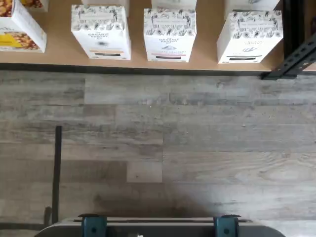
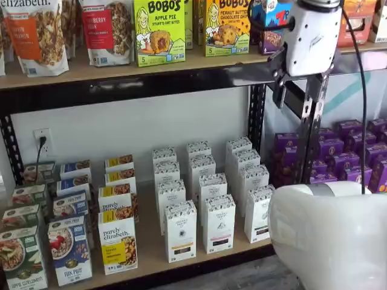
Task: Pick up the white box with a green strip in the middle, on the bottom shelf, the sixth box from the left
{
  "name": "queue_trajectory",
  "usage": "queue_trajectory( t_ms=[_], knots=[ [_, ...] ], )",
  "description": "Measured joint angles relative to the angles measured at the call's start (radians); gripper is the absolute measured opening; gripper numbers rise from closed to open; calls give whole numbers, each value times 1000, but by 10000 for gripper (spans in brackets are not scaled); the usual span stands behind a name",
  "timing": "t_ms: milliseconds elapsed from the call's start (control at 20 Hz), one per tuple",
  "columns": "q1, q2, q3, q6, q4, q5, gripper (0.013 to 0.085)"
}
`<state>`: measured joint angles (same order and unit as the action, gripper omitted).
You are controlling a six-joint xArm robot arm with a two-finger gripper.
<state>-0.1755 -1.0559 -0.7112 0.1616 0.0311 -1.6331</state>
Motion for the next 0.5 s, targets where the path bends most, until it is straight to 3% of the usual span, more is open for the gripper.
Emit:
queue_trajectory(
  t_ms=[500],
  knots=[
    [22, 36, 191, -22, -27, 241, 850]
  ],
)
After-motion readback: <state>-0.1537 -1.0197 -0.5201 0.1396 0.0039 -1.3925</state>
